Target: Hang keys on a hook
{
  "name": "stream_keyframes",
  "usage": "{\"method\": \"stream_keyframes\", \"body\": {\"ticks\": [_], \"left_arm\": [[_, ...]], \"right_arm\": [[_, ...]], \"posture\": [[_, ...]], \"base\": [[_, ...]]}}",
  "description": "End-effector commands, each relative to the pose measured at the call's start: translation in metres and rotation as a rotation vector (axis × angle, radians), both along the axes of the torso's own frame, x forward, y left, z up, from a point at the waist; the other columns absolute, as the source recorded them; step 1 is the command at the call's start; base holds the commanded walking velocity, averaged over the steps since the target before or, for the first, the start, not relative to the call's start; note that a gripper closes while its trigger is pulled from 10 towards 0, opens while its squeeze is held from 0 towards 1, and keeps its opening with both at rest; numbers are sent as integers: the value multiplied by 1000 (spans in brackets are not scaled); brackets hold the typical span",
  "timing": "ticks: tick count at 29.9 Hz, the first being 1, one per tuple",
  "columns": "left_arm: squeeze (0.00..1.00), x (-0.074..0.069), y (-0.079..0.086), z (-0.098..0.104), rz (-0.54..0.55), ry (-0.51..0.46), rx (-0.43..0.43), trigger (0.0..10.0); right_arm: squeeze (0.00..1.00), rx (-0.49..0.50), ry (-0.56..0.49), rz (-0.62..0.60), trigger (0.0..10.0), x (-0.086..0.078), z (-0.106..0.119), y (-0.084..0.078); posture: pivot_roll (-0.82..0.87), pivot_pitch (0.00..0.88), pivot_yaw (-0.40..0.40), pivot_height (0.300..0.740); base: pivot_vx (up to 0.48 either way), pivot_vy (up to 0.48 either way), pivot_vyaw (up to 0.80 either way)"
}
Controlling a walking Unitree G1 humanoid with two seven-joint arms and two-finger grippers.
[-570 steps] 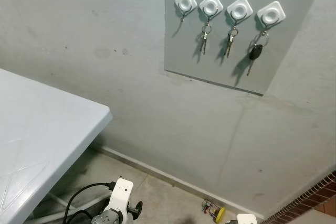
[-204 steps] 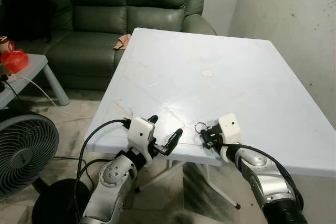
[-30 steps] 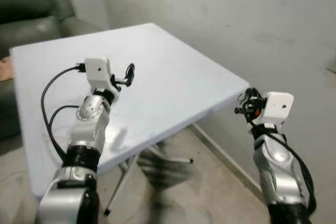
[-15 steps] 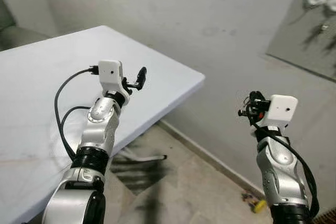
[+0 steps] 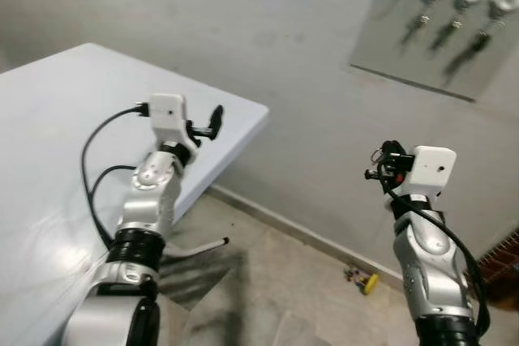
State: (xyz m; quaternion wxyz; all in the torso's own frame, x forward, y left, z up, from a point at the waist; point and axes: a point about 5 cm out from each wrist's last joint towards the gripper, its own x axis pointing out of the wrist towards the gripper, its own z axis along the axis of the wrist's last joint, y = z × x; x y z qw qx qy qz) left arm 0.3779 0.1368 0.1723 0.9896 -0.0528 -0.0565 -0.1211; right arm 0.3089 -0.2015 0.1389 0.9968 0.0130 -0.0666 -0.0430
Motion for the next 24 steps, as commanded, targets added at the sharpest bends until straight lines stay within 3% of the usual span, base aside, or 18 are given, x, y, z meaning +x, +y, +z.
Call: {"method": "stream_keyframes", "body": {"ticks": [1, 10, 24], "left_arm": [[0, 0, 5, 3, 7, -7, 14, 10000], [0, -2, 3, 1, -16, 1, 5, 10000], [0, -3, 3, 2, -31, 10, 3, 10000]], "right_arm": [[0, 0, -27, 13, 10000, 3, 7, 5], [0, -5, -36, 15, 10000, 1, 9, 5], [0, -7, -39, 24, 10000, 0, 8, 8]], "posture": [[2, 0, -9, 740], [-1, 0, -11, 740], [-1, 0, -9, 740]], "base": [[0, 0, 0], [0, 0, 0], [368, 0, 0]]}}
